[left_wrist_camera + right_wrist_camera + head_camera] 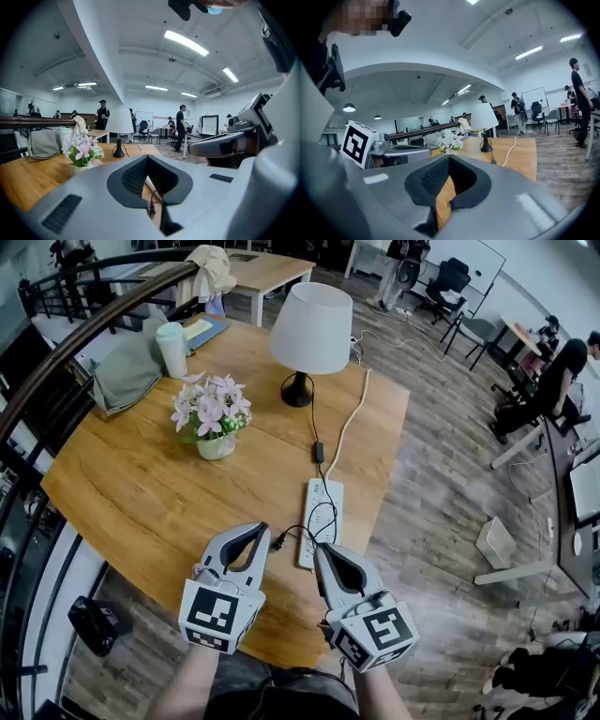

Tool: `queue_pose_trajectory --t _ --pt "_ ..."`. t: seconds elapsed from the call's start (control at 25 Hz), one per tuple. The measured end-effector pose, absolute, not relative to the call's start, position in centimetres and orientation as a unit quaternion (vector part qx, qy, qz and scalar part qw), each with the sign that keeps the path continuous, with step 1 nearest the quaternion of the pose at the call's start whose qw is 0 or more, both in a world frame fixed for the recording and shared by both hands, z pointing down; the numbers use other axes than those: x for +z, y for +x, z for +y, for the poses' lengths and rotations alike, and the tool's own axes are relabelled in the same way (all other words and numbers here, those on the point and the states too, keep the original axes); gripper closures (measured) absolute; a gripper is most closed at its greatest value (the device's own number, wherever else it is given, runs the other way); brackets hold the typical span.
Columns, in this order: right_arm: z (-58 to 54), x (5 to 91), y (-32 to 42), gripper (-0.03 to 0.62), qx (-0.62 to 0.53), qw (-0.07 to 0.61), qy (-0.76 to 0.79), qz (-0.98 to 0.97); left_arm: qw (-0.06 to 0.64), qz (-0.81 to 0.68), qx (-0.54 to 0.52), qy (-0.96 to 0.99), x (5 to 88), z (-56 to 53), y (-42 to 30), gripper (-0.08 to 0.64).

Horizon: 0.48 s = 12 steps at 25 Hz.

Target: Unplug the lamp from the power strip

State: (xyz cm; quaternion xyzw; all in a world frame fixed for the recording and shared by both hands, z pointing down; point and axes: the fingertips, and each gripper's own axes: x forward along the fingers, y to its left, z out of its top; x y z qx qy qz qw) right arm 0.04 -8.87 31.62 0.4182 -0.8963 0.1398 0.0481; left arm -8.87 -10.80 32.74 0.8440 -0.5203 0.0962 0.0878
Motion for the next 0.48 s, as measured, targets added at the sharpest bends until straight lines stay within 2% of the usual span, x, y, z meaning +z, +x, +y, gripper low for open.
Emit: queue_pose_trajectory --t 0.48 --pt "-8.9 25.8 0.9 0.584 0.088 0.007 0.405 -0.91 0.069 -0.533 0.055 0.841 27.6 -9.9 -9.1 0.566"
